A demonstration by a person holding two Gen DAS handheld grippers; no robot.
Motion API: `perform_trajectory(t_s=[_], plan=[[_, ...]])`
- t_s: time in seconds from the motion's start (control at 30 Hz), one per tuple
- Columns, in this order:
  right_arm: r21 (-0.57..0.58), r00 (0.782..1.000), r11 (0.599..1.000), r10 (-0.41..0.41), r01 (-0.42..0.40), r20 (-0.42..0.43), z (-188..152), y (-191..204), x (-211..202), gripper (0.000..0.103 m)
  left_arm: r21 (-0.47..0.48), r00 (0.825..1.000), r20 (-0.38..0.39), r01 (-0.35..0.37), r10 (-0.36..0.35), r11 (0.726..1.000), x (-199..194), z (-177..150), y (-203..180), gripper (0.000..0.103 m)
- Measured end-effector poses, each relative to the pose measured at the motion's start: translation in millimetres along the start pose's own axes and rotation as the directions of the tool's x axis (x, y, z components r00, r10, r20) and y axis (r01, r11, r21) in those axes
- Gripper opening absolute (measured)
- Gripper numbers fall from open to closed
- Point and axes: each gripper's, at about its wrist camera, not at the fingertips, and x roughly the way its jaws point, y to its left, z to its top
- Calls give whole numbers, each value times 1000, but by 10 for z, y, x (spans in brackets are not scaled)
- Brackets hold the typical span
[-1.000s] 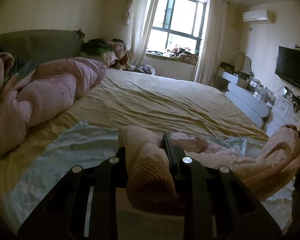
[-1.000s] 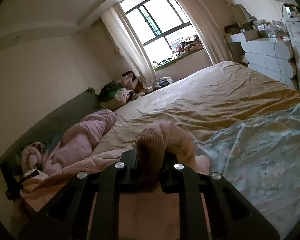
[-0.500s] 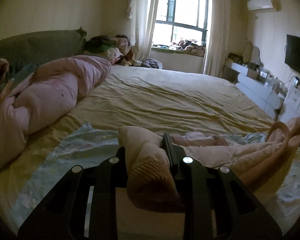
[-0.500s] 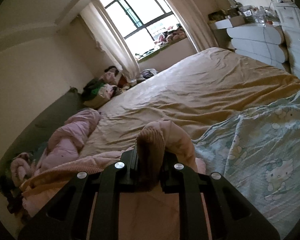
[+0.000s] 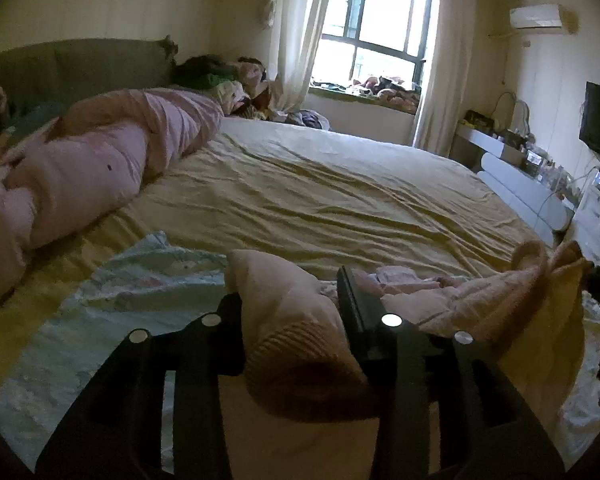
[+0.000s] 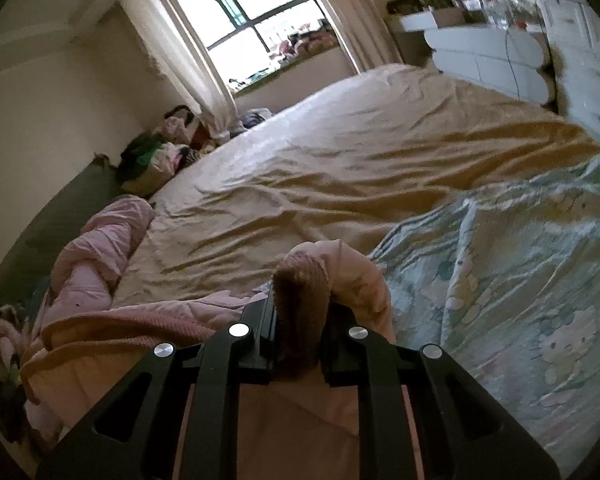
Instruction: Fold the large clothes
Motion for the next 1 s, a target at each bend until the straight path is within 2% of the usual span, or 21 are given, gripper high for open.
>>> perform_trajectory(t_s=[0.1, 0.2, 0.23, 0.27, 0.37, 0.47, 0.57, 0.6, 0.63, 0.7, 0.8, 0.83, 1.0], plan=[[-4, 999, 999, -38, 38, -38, 0, 25, 202, 15, -37, 999, -17, 33, -33, 999, 108, -41, 68, 44], [-4, 994, 997, -77, 77, -77, -13, 61, 400, 16, -83, 997, -42, 56, -59, 995, 225, -107, 135, 72], [2, 991, 996, -93, 93, -95, -22, 57, 489, 16, -82, 999, -41, 22, -26, 996, 233, -130, 151, 90], [4, 989, 994, -104, 105, -106, -30, 49, 541, 16, -81, 999, -38, 14, -17, 997, 226, -143, 158, 92], [26, 984, 991, -123, 128, -132, -62, -10, 692, 19, -75, 998, -37, 54, -57, 996, 160, -210, 177, 92], [43, 983, 991, -120, 127, -140, -88, -52, 765, 21, -43, 1000, -26, 9, -10, 999, 91, -296, 226, 93], [75, 986, 993, -82, 94, -143, -94, -96, 758, 30, -66, 998, -66, -10, 5, 998, 151, -413, 365, 93], [91, 989, 994, -51, 64, -140, -86, -117, 737, 46, -78, 996, -91, -14, 7, 997, 198, -476, 413, 93], [108, 991, 994, -5, 19, -130, -69, -138, 696, 72, -87, 994, -110, -11, 1, 996, 233, -546, 454, 93], [107, 997, 994, 0, 8, -71, -21, -150, 534, 90, -98, 987, -159, -2, -13, 995, 325, -708, 504, 93], [89, 998, 994, 58, -57, -8, 35, -189, 254, 90, -92, 978, -207, 17, -36, 996, 424, -872, 507, 93], [62, 998, 997, 55, -55, -4, 29, -194, 166, 91, -91, 974, -219, 33, -53, 995, 449, -921, 501, 93], [-135, 994, 989, -67, 56, -82, -232, -234, 29, 91, -81, 970, -229, 59, -76, 995, 469, -1044, 451, 93]])
